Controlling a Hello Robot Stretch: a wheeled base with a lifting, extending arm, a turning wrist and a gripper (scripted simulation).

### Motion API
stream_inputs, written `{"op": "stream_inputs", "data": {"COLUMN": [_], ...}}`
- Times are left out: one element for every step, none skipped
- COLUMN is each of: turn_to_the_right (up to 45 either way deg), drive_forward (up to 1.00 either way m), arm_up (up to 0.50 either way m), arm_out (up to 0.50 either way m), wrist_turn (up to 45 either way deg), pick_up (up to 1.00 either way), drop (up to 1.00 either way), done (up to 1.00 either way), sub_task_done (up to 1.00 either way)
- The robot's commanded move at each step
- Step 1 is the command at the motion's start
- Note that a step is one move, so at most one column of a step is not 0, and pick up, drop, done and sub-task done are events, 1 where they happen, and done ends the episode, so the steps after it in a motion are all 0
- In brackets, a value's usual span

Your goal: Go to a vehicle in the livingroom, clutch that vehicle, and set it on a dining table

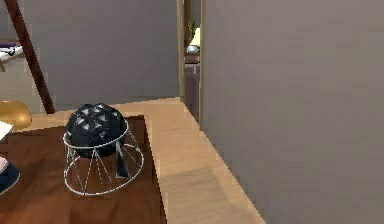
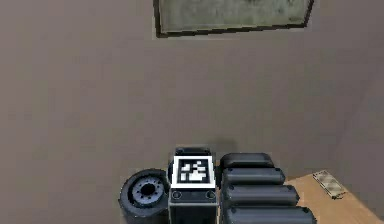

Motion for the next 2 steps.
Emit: {"op": "stream_inputs", "data": {"turn_to_the_right": [-15.0,-3.0], "drive_forward": [0.0,0.0], "arm_up": [0.0,0.0], "arm_out": [0.0,0.0], "wrist_turn": [0.0,0.0], "pick_up": [0.0,0.0], "drop": [0.0,0.0], "done": [0.0,0.0], "sub_task_done": [0.0,0.0]}}
